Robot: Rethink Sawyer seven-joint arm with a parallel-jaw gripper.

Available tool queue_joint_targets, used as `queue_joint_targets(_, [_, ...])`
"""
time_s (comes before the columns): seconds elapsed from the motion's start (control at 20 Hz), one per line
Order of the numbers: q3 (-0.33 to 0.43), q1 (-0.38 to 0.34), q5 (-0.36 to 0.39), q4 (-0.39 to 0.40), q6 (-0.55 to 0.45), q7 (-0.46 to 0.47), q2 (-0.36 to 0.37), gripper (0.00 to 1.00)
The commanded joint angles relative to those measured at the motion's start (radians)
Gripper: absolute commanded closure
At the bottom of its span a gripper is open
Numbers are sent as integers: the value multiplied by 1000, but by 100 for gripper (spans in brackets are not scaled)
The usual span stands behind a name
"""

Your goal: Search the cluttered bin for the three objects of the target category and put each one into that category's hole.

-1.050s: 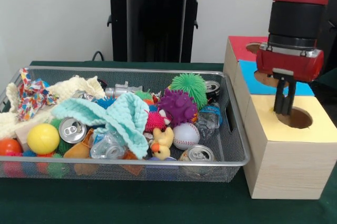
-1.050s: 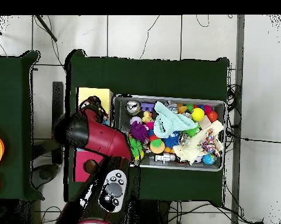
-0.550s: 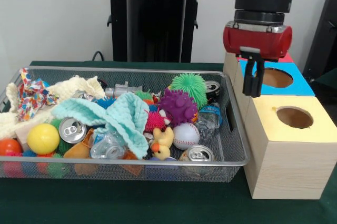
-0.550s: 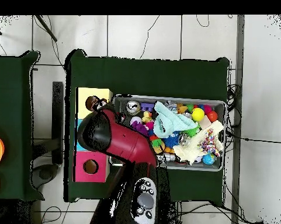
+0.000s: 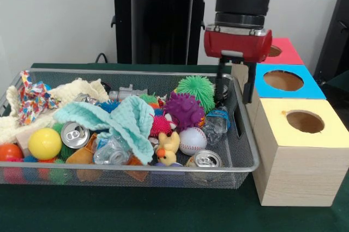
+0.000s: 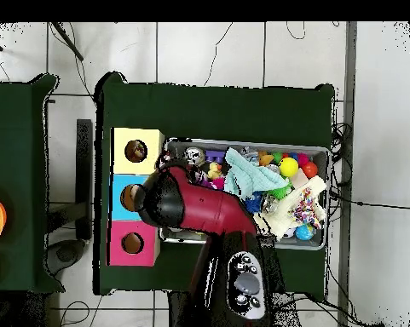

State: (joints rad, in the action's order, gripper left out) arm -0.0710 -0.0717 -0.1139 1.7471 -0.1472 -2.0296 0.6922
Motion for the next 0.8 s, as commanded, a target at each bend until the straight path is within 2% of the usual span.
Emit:
queue_joint_targets(0.05, [187, -154, 302, 61, 123, 157, -42, 0])
queue_joint_targets(0.25, [193, -172, 406, 22, 82, 134, -52, 0])
queue_joint_targets(0.45, [186, -171, 465, 2, 54, 96, -57, 0])
queue_joint_targets(0.7, [207, -201, 547, 20, 18, 102, -29, 0])
queue_joint_targets(0.8, [239, -236, 579, 41, -9, 126, -1, 0])
